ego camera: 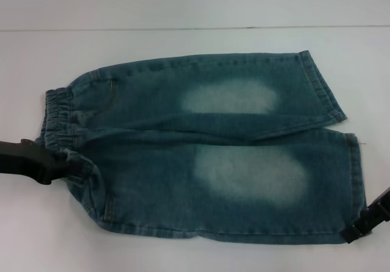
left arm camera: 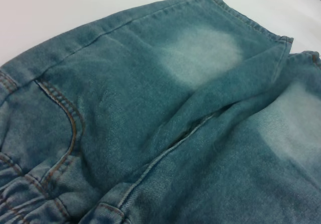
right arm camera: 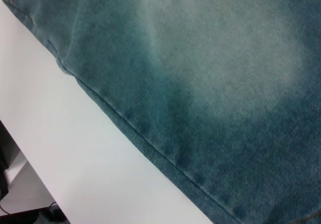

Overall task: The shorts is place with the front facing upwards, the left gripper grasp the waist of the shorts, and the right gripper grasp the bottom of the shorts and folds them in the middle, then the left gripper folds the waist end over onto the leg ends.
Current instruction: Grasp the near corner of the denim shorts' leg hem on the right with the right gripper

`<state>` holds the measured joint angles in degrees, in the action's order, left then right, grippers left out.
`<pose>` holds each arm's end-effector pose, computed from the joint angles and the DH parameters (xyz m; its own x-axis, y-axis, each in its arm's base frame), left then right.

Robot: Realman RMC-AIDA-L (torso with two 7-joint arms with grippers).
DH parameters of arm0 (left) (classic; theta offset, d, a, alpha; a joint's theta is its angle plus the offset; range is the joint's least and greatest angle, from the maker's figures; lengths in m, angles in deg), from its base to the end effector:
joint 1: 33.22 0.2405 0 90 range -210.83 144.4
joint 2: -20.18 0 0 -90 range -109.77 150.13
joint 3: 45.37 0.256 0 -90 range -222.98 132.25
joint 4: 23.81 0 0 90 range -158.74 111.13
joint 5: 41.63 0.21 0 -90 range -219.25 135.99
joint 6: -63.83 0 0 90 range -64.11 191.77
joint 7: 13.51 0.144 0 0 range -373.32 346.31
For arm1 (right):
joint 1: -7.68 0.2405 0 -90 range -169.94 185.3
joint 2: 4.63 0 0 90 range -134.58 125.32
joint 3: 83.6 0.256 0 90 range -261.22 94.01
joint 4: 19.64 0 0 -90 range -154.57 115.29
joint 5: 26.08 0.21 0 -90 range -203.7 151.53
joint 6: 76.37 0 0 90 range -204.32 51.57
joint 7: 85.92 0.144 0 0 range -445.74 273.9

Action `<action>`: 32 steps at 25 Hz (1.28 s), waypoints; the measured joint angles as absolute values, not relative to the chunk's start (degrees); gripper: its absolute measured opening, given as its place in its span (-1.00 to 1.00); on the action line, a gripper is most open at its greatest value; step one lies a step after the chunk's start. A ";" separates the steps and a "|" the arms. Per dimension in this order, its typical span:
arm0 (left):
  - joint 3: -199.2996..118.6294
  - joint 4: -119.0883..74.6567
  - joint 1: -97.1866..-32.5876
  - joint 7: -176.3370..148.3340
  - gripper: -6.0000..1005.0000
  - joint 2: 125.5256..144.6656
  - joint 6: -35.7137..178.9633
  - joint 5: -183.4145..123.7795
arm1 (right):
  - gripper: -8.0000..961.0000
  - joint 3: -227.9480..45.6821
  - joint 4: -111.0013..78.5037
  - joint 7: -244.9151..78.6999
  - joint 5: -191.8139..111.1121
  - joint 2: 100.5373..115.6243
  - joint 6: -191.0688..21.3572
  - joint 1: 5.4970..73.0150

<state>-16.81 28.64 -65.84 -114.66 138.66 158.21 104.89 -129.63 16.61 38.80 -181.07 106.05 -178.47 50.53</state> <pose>-0.3050 0.3259 0.0475 0.7283 0.6655 0.1635 0.6844 -0.6947 -0.2213 0.2865 0.3255 0.0344 0.4745 -0.8258 0.3049 -0.8494 -0.5204 -0.0875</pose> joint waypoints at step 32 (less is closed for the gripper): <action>-17.04 27.34 -65.82 -114.72 -0.81 138.30 157.40 104.88 | -0.89 -133.01 17.27 36.72 -180.99 107.31 -176.07 50.68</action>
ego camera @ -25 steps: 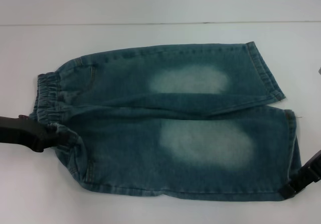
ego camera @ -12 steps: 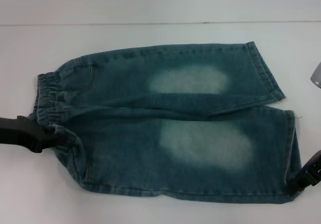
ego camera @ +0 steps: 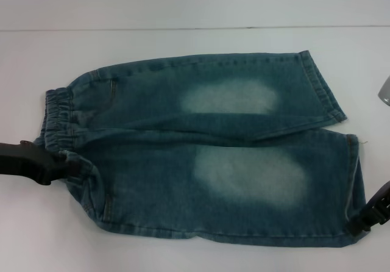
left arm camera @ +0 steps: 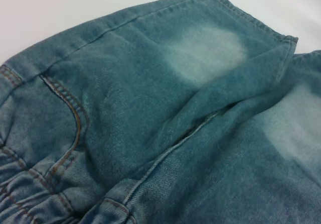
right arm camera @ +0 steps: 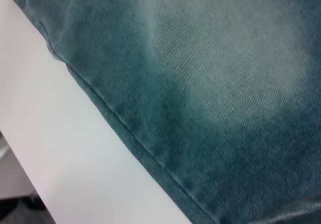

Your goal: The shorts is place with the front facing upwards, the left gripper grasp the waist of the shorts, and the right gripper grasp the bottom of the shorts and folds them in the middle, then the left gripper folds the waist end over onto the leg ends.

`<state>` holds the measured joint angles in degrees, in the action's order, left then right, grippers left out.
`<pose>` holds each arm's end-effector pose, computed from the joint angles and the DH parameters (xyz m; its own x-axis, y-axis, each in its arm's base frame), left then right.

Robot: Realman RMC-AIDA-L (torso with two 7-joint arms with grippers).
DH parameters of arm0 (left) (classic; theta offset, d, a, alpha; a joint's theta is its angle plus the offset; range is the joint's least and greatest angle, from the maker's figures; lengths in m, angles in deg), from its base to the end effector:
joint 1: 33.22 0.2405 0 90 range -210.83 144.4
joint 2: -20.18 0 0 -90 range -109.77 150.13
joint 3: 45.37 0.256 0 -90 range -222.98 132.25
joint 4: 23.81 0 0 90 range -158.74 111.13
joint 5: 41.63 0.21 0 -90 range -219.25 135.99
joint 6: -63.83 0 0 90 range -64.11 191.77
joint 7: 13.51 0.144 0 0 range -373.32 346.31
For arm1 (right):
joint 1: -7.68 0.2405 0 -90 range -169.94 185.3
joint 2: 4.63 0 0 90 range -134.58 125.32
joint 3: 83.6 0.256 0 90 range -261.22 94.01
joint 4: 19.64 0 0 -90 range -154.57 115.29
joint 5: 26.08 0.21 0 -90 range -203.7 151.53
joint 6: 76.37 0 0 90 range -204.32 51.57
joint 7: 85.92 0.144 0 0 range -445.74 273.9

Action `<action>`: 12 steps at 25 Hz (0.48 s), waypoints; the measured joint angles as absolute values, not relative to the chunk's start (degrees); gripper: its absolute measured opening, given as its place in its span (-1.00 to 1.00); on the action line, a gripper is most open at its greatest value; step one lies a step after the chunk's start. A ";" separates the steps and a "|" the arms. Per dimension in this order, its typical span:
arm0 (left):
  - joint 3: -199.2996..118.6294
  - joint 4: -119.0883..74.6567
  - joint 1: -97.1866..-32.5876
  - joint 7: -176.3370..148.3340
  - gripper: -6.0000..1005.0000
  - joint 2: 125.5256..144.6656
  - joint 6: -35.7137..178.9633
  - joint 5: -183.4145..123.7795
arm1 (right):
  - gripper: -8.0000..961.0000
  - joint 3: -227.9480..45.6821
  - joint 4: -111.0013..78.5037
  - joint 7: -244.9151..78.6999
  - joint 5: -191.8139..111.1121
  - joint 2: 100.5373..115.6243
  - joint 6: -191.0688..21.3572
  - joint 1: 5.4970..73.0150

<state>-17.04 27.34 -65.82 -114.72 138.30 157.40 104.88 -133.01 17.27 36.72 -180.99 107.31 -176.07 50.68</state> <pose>-0.3083 0.3259 0.0464 0.7180 0.6753 0.1684 0.6952 -0.6840 -0.2211 0.2846 0.3280 0.0234 0.5286 -0.7794 0.3362 -0.8023 -0.5881 -0.1020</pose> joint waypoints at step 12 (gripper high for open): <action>-18.04 27.54 -65.86 -119.60 -0.80 137.32 160.28 104.77 | -0.89 -118.77 18.08 26.69 -175.17 106.72 -177.25 44.15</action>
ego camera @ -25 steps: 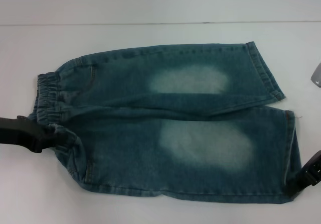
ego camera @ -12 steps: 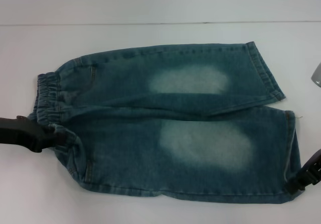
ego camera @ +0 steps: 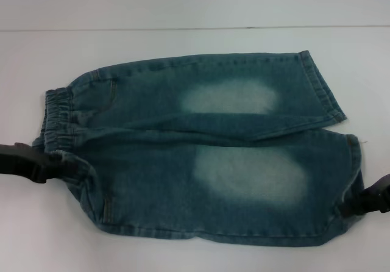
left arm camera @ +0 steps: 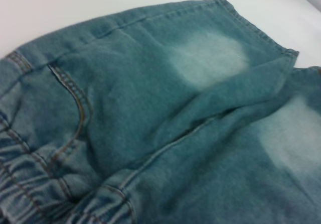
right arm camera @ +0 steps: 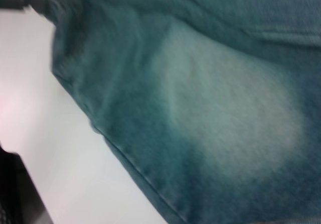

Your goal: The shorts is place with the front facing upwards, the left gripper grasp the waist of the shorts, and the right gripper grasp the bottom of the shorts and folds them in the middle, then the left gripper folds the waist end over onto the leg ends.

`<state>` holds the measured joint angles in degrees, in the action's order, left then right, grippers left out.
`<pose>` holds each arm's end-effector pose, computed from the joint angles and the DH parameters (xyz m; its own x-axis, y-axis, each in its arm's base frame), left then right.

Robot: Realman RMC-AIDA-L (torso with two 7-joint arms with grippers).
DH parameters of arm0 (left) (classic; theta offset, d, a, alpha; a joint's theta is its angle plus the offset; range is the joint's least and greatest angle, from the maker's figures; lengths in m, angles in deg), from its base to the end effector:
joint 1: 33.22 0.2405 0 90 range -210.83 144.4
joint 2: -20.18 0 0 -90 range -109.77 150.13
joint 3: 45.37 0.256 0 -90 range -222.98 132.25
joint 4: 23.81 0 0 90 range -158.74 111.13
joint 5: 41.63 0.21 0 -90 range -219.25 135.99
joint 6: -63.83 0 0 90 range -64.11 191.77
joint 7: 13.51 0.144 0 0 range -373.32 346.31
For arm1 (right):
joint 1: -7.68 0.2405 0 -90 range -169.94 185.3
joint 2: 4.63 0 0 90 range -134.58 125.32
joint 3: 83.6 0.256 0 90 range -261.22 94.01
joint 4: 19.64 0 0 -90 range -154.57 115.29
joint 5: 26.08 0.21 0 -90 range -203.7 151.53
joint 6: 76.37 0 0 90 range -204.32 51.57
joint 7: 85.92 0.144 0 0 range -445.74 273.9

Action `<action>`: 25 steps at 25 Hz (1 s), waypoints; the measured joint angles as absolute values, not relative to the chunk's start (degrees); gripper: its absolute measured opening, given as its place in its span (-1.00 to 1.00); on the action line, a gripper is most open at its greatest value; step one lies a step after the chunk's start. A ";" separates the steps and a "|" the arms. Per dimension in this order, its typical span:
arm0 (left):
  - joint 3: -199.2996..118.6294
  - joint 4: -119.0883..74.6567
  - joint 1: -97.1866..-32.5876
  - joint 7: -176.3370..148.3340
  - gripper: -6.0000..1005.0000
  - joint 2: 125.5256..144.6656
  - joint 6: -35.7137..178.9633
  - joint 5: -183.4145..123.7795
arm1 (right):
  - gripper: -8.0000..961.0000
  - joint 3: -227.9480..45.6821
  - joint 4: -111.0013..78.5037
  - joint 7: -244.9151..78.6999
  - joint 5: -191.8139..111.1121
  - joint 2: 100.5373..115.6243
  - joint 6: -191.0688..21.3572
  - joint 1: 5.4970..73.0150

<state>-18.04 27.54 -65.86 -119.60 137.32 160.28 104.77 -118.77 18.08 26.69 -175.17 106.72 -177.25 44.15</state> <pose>-0.3076 0.3225 0.0545 0.6533 0.7335 0.1875 0.7570 -0.6280 -0.1806 0.3065 0.3117 0.0407 0.5653 -0.8240 0.0379 -0.8245 -0.5658 -0.0039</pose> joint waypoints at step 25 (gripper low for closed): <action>-18.13 27.93 -62.76 -120.65 -0.78 134.82 170.70 108.53 | -0.89 -118.51 18.16 20.69 -171.28 103.03 -188.34 37.13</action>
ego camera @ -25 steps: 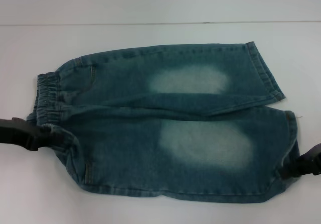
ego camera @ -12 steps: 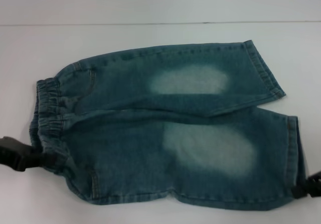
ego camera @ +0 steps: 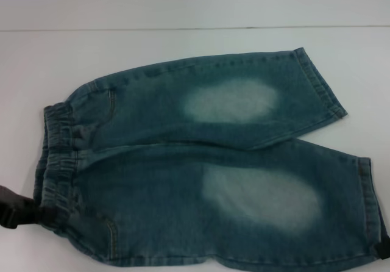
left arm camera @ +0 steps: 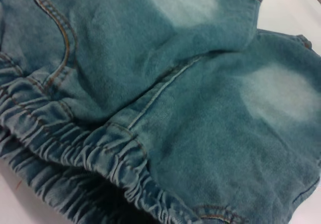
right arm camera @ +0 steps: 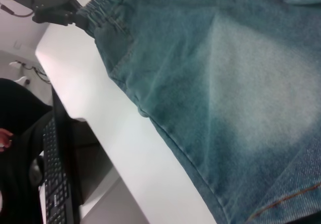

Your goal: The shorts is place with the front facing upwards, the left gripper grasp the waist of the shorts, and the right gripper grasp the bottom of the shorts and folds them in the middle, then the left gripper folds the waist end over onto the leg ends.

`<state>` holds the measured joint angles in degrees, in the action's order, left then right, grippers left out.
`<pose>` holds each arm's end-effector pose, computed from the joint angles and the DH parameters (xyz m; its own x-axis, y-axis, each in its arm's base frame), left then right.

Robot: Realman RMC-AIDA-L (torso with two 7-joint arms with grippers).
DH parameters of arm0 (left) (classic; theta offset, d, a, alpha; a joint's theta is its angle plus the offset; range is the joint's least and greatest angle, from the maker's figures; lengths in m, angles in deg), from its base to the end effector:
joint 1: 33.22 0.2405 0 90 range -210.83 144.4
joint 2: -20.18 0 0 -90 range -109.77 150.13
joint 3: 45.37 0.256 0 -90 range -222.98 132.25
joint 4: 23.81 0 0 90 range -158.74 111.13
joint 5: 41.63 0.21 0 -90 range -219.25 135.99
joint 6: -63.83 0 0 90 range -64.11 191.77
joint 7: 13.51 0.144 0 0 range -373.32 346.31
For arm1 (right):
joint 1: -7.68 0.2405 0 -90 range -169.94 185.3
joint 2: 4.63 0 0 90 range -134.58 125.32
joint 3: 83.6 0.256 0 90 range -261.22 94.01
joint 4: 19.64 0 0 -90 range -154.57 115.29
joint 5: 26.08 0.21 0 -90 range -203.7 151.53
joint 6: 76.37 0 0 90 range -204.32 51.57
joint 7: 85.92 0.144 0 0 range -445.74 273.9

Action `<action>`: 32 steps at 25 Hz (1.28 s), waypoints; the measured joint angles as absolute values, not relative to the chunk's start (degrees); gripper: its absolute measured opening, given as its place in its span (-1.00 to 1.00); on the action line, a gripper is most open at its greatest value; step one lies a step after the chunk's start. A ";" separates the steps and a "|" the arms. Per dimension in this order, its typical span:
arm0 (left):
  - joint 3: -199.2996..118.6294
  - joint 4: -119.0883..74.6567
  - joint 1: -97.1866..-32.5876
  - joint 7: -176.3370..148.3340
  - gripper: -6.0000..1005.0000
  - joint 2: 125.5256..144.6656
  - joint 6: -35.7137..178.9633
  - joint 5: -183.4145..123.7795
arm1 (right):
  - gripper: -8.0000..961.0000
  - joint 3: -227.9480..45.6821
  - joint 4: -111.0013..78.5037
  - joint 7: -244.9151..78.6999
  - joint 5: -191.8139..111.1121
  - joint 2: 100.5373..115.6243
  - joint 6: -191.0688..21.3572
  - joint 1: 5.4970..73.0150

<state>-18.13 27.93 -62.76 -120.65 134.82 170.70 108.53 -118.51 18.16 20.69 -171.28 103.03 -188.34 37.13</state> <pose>-0.3232 0.2838 0.0696 0.5923 0.8022 0.0758 0.8056 -0.5879 -0.0726 0.3277 0.2627 0.0705 0.5637 -0.8254 0.0302 -0.8202 -0.5551 0.1385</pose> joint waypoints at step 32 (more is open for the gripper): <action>-25.51 24.10 -66.85 -125.85 -0.76 135.32 162.86 105.14 | -0.89 -112.98 15.31 18.98 -153.93 105.11 -170.83 39.24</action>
<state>-25.51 24.10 -66.85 -125.85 135.32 162.86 105.14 -112.98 15.31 18.98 -153.93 105.11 -170.83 39.24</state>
